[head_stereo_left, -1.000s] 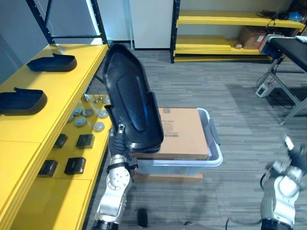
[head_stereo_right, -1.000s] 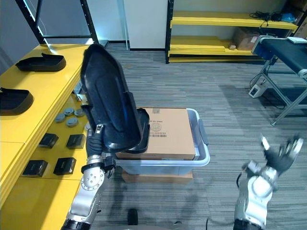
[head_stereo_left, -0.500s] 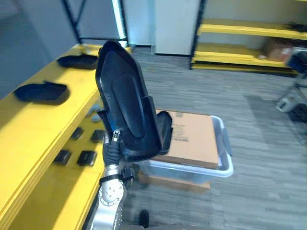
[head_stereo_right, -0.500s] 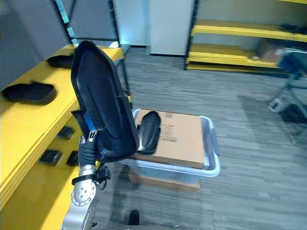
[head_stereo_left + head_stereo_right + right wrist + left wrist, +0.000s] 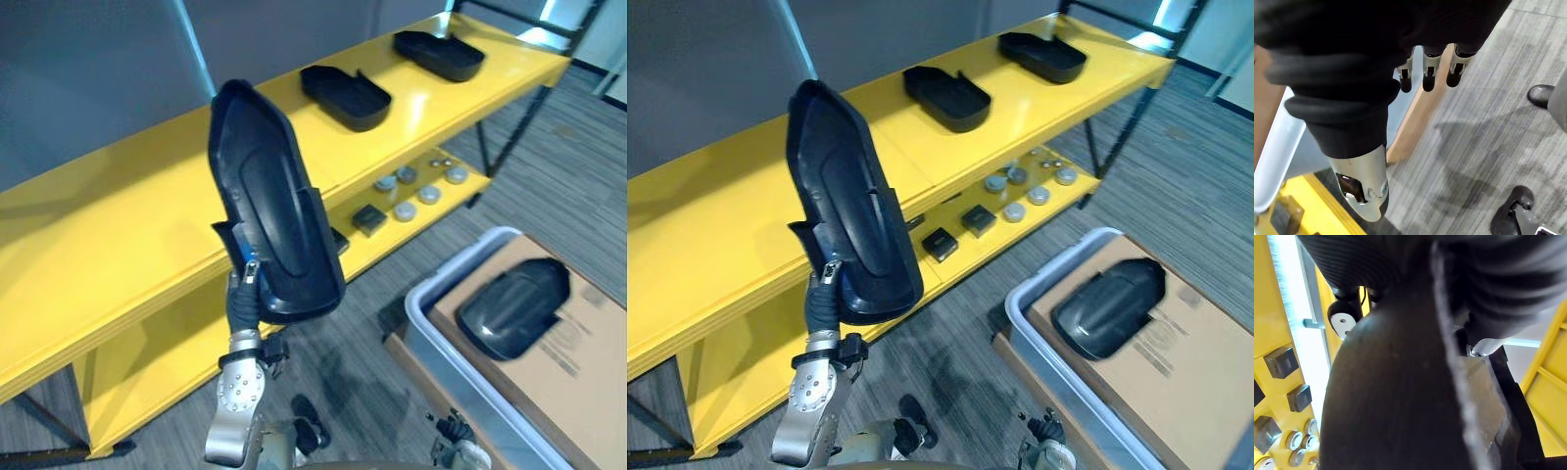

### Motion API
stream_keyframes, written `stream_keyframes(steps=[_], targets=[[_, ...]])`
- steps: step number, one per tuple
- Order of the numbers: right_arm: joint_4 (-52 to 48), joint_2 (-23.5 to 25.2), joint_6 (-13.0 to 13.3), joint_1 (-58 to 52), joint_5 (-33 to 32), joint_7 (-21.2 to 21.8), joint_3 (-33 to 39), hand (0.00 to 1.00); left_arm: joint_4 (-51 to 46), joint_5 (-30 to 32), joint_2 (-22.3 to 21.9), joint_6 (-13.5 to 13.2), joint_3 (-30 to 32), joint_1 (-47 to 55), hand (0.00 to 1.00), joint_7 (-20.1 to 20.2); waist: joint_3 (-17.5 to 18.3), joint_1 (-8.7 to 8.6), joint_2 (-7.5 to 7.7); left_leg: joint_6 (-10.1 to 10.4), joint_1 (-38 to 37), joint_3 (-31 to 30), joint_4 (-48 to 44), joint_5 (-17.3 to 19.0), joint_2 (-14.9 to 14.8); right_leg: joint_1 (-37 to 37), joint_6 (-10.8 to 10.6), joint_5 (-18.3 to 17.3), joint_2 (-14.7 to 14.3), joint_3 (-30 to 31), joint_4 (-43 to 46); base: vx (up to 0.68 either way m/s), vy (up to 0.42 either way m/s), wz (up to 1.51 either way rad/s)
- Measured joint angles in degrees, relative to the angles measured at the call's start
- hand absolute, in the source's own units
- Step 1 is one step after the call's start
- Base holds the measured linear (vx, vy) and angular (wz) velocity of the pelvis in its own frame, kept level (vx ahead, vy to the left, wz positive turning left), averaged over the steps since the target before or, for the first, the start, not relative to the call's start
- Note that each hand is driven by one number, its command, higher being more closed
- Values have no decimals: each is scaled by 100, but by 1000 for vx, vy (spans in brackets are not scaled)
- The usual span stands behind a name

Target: Walk over and take plastic housings, then place them on the shelf

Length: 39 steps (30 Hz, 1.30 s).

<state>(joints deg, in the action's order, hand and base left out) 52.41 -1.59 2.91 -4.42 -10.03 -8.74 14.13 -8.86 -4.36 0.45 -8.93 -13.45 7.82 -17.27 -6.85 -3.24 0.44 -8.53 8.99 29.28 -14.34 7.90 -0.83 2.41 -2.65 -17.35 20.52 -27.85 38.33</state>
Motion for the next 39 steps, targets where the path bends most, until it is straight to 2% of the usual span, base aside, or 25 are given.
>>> stream_keyframes(steps=[1,2,3,4,5,6,8,9,10,11,12,14,15,16,17,21,27,33,39], targets=[[-9,-1,1,18,7,-2,-74,0,10,0,5,0,41,1,100,-32,-15,-3,-26,19,-147,-41,74,11,5,-146,40,-76,-81,143,-33,352,92,37],[-132,10,2,-7,79,0,-207,0,17,4,28,-2,61,-13,100,-55,-45,-63,-91,39,-379,-194,200,18,-1,-462,11,-177,-300,381,-228,324,51,62],[-284,14,16,-63,126,1,-329,0,18,37,37,-4,40,-39,100,-44,-65,-187,-143,73,-512,-410,240,34,-3,-775,-36,-181,-538,757,-545,306,24,79],[-337,16,18,-82,132,2,-359,0,20,49,38,-6,32,-48,100,-41,-70,-232,-148,111,-544,-505,227,55,0,-903,-61,-166,-615,946,-697,231,-39,94],[-429,17,31,-160,163,1,-379,0,76,52,46,-9,-14,-79,100,-45,-74,-241,-153,202,-625,-638,165,109,-4,-1177,-207,-56,-703,1299,-1068,177,-56,70],[-449,17,39,-205,167,1,-383,0,108,56,51,-10,-22,-86,100,-45,-75,-240,-150,260,-666,-719,116,145,-8,-1275,-265,35,-745,1459,-1268,205,-95,90],[-547,49,56,-369,162,-1,-380,0,255,57,94,-9,-40,-129,100,-69,-81,-238,-43,484,-758,-878,-75,296,0,-1387,-285,475,-823,1925,-1722,152,-145,99],[-639,89,62,-513,172,11,-407,0,281,60,112,-6,-60,-127,100,-68,-44,-225,122,542,-796,-950,-223,444,34,-1376,-206,818,-793,2047,-1759,177,-289,106],[-659,158,55,-606,174,20,-414,0,282,60,108,-16,-58,-111,100,-75,-41,-188,235,654,-798,-1077,-388,595,81,-1346,-272,1173,-739,2079,-1687,169,-284,86],[-679,146,56,-624,179,26,-412,0,284,60,71,-14,-57,-84,100,-85,-4,-174,281,709,-806,-1141,-436,636,44,-1338,-314,1194,-754,2042,-1622,218,-334,40],[-731,82,50,-630,239,32,-421,0,277,61,3,-20,-69,11,100,-101,16,-122,109,822,-801,-1139,-475,685,-163,-1265,-220,1176,-904,1990,-1725,134,-189,-1],[-797,4,50,-653,296,68,-451,0,286,64,-36,-15,-104,29,100,-97,42,-62,-23,996,-781,-1121,-364,647,-390,-1241,-122,1264,-1161,1941,-1992,152,-214,-20],[-847,2,52,-673,298,126,-450,0,290,67,-38,-12,-103,13,100,-68,92,-87,-137,1112,-847,-1136,-210,565,-483,-1157,-38,1322,-1270,1844,-2167,163,-213,-9],[-851,0,52,-684,302,132,-450,0,293,74,-47,-9,-111,13,100,-45,75,-98,-96,1169,-930,-1135,-101,504,-515,-1115,-14,1339,-1327,1829,-2236,190,-193,-2],[-853,0,52,-701,336,135,-446,0,312,134,-79,-9,-119,5,100,-18,92,-104,-133,1261,-1108,-1135,132,373,-566,-969,42,1376,-1426,1801,-2379,180,-162,-3],[-841,-21,59,-731,398,141,-448,0,561,566,-132,99,131,-87,100,-82,179,-180,-149,1312,-1421,-1212,853,-14,-652,-575,116,1643,-1673,1587,-3127,125,-101,10],[-828,-37,59,-733,511,172,-518,0,1294,1184,26,584,801,-499,100,-458,186,-208,-147,1283,-1541,-1274,1083,-173,-600,-163,97,2057,-1737,1517,-3893,2,0,6],[-835,-47,59,-726,618,298,-627,0,1973,1602,239,866,1459,-1208,100,-834,200,-215,-108,1264,-1573,-1300,1376,-458,-507,-75,156,2367,-1737,1507,-4292,-106,-21,2],[-886,-34,58,-743,766,393,-857,0,2601,1636,260,1143,1674,-1794,100,-963,217,-238,82,1372,-1536,-1337,1661,-608,-496,-180,194,2425,-1774,1495,-4422,-111,-30,0]])
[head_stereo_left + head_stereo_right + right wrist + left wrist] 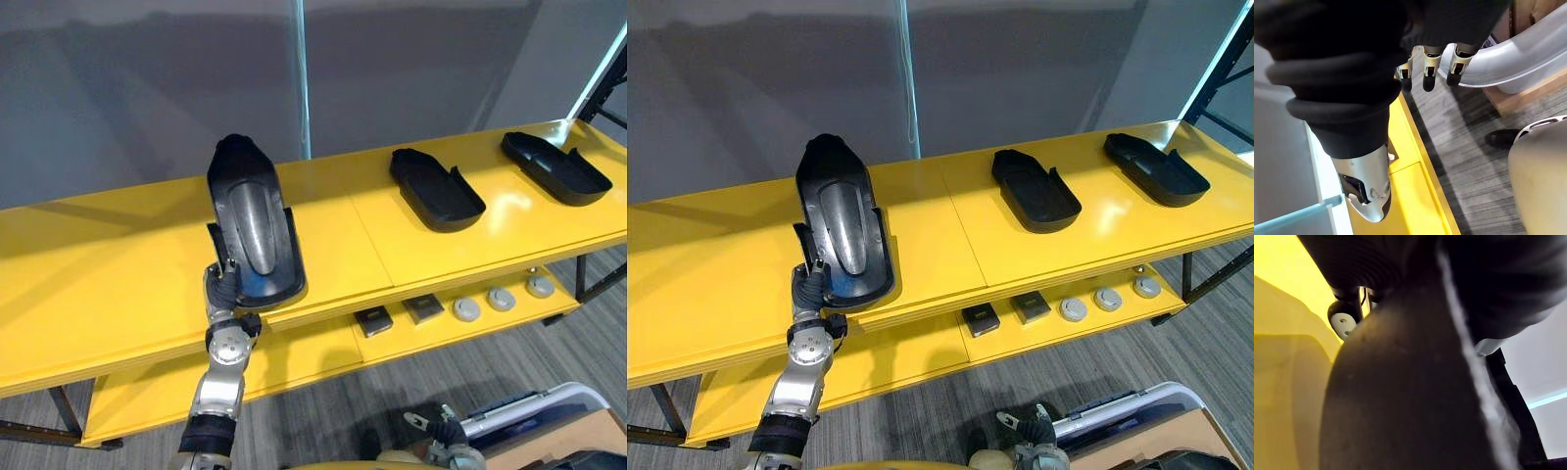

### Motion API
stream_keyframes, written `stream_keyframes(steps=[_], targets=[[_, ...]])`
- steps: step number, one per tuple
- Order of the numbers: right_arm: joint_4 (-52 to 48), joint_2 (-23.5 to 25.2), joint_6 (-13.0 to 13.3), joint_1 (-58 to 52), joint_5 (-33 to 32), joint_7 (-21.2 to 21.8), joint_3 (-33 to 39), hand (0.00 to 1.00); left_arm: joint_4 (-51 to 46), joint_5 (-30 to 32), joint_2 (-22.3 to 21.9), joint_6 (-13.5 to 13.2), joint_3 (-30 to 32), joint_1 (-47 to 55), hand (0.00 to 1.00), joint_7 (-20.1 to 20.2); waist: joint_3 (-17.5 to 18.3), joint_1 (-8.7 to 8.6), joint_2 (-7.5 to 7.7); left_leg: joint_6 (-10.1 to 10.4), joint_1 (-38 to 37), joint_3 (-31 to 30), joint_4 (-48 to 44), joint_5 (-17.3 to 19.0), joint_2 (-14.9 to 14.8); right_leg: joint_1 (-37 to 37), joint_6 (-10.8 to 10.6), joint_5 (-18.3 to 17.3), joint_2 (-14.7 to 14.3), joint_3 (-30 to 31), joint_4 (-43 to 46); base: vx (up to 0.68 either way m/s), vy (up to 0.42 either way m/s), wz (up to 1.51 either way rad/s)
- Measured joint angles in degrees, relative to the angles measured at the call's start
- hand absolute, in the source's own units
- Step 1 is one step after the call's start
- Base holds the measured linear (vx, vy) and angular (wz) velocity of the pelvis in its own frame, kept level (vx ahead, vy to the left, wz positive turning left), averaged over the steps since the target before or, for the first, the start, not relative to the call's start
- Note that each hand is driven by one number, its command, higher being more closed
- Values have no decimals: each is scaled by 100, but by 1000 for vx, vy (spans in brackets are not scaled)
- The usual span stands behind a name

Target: Walk over and take plastic housings, then place them on the shelf

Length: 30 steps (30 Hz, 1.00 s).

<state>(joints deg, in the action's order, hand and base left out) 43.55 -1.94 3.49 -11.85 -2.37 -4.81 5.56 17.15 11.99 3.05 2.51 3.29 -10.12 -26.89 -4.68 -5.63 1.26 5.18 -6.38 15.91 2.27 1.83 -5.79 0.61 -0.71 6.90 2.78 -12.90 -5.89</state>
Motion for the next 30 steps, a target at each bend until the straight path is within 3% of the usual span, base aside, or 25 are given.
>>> stream_keyframes(steps=[6,7,19,30], targets=[[-144,30,0,-73,100,0,-1,0,427,2,1,227,289,-408,100,-196,14,-24,65,48,43,0,178,-65,2,-94,-2,2,-25,-7,1,-34,-15,-4],[-181,30,-1,-101,107,1,-10,0,497,2,1,230,325,-469,0,-201,14,-23,65,48,44,0,181,-66,1,-96,-4,3,-28,-7,1,0,0,0],[-225,41,1,-3,249,10,-225,0,1219,-11,371,354,754,-1438,0,-351,-25,-165,121,5,-8,-5,196,-119,38,-121,12,58,-20,14,15,50,18,-1],[-224,36,2,12,245,14,-232,0,1015,-36,356,394,798,-1521,0,-521,-94,-202,145,3,51,-31,178,-119,83,-170,-20,92,30,15,-1,-33,3,0]])
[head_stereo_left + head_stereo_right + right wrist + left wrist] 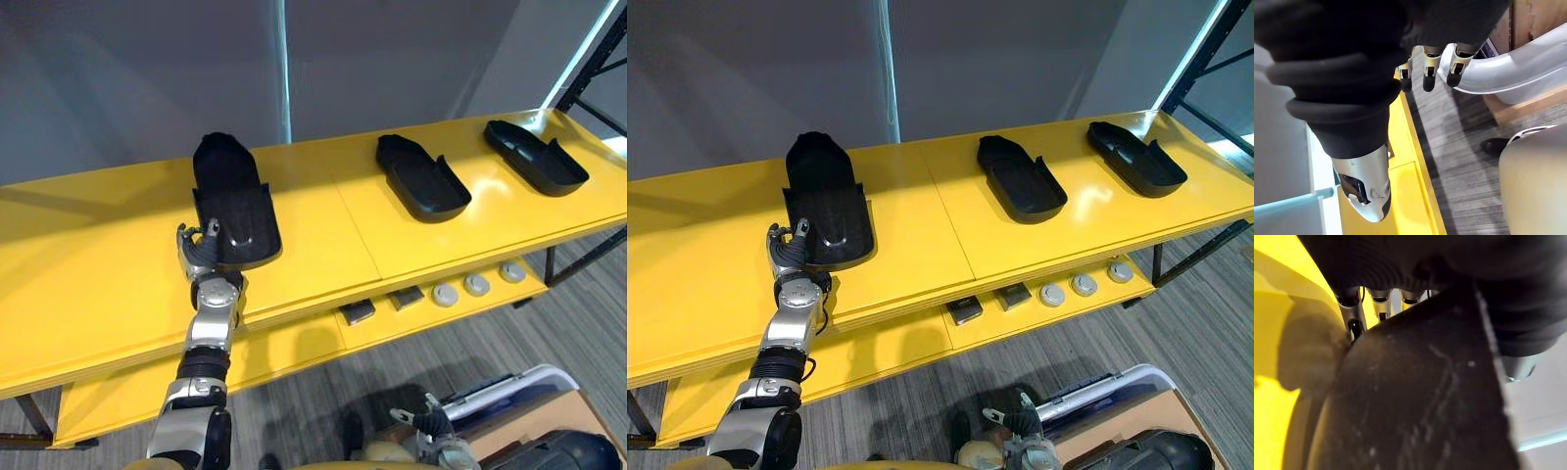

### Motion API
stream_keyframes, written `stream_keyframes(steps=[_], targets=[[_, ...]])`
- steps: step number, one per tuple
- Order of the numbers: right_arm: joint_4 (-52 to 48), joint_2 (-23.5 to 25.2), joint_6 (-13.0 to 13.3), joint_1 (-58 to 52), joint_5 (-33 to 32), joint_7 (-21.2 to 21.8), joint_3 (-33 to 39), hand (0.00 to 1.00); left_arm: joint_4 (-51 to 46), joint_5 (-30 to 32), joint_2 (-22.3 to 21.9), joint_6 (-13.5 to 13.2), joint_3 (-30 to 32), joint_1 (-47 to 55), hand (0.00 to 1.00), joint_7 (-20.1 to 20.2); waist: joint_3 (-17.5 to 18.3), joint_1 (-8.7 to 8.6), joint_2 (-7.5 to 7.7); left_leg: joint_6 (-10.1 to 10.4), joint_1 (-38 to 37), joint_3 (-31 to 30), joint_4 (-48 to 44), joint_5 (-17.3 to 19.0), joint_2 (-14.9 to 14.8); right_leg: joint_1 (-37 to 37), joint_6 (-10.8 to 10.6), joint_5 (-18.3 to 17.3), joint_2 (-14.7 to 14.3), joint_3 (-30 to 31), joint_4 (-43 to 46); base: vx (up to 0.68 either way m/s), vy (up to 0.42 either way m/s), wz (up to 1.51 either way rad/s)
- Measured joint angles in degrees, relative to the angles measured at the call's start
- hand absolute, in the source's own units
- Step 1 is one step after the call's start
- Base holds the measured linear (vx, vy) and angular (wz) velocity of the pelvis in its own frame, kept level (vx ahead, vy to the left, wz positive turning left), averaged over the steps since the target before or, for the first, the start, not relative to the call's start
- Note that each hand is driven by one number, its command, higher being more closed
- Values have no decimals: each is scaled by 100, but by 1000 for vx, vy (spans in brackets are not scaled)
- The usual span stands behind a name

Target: Walk over and take plastic housings, then place them on the shelf

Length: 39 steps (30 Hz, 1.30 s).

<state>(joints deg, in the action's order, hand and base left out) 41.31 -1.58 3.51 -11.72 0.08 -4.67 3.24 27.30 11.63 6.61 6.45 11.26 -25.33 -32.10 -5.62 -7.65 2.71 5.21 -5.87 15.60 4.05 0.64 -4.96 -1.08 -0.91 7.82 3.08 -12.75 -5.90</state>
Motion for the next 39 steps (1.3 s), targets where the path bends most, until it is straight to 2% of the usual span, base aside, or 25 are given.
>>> stream_keyframes(steps=[4,9,11,16,17,19,23,27,33,39], targets=[[2,0,0,4,-1,-1,2,0,-610,-4,-179,-13,35,50,0,-186,-6,31,-5,0,4,-16,1,0,-2,5,0,0,0,-15,3,0,0,0],[14,-2,3,6,-18,-6,18,0,-1890,219,-386,-123,-198,415,0,-289,-19,33,-25,-2,-27,-107,-1,-2,-1,84,-4,-5,9,-95,15,1,1,8],[65,-9,15,14,-21,-6,19,0,-2177,321,-537,-212,-306,463,0,-290,-21,85,-29,-9,0,-132,-22,4,2,85,-5,-7,17,-100,15,-12,7,10],[68,-21,44,38,-96,-7,27,0,-3045,376,-716,-517,-684,974,0,-281,-62,82,-95,-25,62,-163,-29,16,3,86,-11,-13,22,-116,17,-30,4,3],[80,-23,51,44,-141,-8,27,0,-3185,479,-739,-594,-760,1112,100,-251,-67,85,-103,-25,64,-174,-30,16,0,87,-12,-15,20,-121,17,0,0,0],[137,-31,75,72,-200,-10,32,0,-3400,603,-742,-727,-958,1412,100,-148,-79,90,-123,-25,69,-177,-32,15,-4,87,-13,-16,16,-123,17,0,0,0],[250,-37,125,122,-283,-9,48,0,-3484,1120,-528,-964,-1340,2387,100,321,-79,107,-175,-30,50,-173,-15,10,-4,95,-27,-27,10,-134,18,0,0,0],[341,-36,120,120,-282,-7,84,0,-3400,1242,-369,-998,-1523,2984,100,757,-77,241,-173,-30,53,-177,-12,10,-4,97,-38,-35,14,-147,17,-5,1,2],[340,-7,122,132,-281,-1,82,0,-2788,1640,-174,-997,-1586,3057,100,1069,-72,222,-177,-30,50,-172,-8,10,2,78,-57,-48,20,-149,11,-2,0,1],[339,-6,107,140,-273,35,81,0,-2316,1840,-172,-908,-1642,2909,100,1129,-72,214,-177,-30,41,-168,-6,11,0,55,-55,-47,18,-150,-2,0,0,0]])
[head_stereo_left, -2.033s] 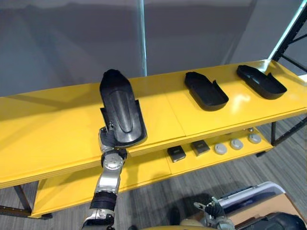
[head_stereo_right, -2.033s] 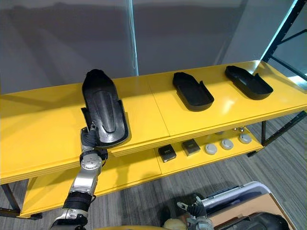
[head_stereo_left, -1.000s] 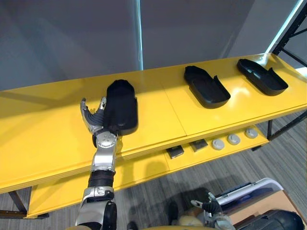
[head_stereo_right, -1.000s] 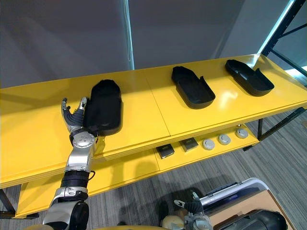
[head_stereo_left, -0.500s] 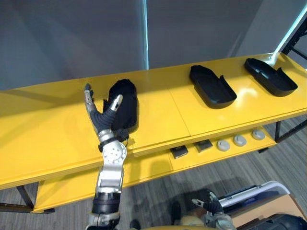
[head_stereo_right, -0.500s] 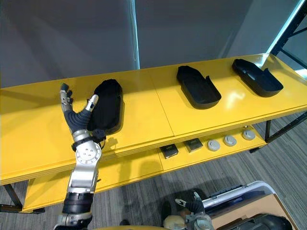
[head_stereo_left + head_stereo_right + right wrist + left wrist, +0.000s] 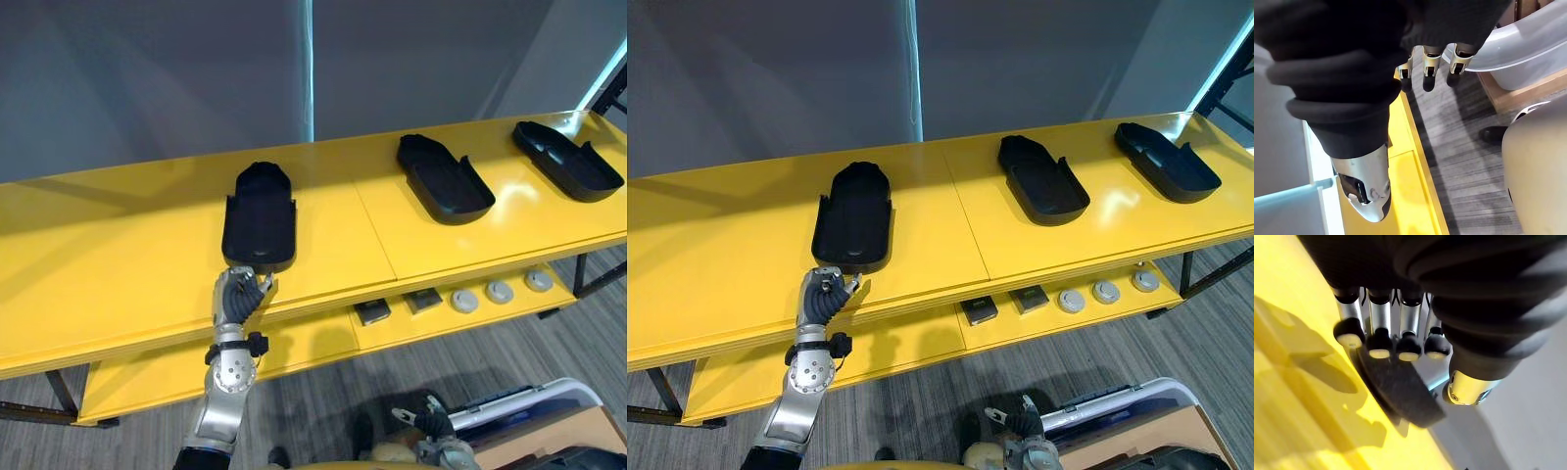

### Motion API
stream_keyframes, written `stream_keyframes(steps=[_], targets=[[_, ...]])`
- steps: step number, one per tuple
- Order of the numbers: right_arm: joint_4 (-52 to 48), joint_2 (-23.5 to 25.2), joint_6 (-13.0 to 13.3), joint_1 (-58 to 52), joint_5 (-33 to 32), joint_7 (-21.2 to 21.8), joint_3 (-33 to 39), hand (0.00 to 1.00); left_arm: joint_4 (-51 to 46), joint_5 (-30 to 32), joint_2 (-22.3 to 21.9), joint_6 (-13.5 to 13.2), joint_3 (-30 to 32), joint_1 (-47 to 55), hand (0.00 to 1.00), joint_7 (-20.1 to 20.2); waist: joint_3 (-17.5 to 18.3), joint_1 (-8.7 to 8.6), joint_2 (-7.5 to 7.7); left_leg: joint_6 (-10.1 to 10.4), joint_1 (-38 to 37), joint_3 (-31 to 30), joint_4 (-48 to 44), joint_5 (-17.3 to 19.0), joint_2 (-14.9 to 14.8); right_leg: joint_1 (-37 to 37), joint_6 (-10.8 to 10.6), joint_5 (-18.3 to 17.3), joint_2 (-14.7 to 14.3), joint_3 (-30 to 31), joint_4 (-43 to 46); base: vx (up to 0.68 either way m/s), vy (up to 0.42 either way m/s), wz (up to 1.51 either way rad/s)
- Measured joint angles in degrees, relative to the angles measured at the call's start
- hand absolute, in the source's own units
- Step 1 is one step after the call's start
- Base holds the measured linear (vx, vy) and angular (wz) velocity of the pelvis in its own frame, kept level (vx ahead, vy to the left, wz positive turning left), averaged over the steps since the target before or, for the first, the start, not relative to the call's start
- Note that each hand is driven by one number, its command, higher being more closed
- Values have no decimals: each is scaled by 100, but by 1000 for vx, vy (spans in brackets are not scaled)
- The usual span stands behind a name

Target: Walk over and take plastic housings, then place them on the shelf

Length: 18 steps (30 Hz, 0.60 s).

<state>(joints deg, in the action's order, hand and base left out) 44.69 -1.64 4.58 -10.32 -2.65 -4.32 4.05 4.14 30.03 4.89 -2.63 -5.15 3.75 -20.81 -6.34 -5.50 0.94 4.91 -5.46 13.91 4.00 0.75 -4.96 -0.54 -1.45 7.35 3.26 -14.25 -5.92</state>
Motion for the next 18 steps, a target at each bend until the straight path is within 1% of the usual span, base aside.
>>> stream_keyframes(steps=[2,7,9,11,14,18], targets=[[0,-1,-2,5,3,71,-1,0,106,114,37,36,-5,-173,100,68,2,-4,2,0,28,18,1,0,2,-41,0,1,2,8,-1,0,0,-3],[-6,-3,-10,30,55,78,-13,0,408,283,156,137,-119,-632,100,66,1,-29,-1,0,72,44,-1,0,-4,-105,12,10,-7,19,-2,-1,-1,-2],[-6,-4,-14,46,57,78,-52,0,568,443,223,214,-144,-833,100,62,1,-54,0,-1,86,66,1,1,-3,-130,12,10,-6,31,-2,-2,-1,-5],[-6,-2,-14,59,57,78,-57,0,625,452,280,230,-152,-946,100,63,1,-77,-1,-1,122,92,2,1,0,-176,15,13,-5,40,-2,-4,-1,-7],[-6,-3,-23,104,102,76,-54,0,683,462,335,235,-166,-1040,100,62,-2,-180,-4,0,122,117,4,2,-2,-189,15,13,-10,55,-2,5,0,-5],[-10,0,-24,110,109,75,-53,0,879,465,332,237,-219,-1303,100,62,-4,-185,-8,-19,133,204,6,17,-1,-246,15,14,-17,137,-2,1,2,-10]])
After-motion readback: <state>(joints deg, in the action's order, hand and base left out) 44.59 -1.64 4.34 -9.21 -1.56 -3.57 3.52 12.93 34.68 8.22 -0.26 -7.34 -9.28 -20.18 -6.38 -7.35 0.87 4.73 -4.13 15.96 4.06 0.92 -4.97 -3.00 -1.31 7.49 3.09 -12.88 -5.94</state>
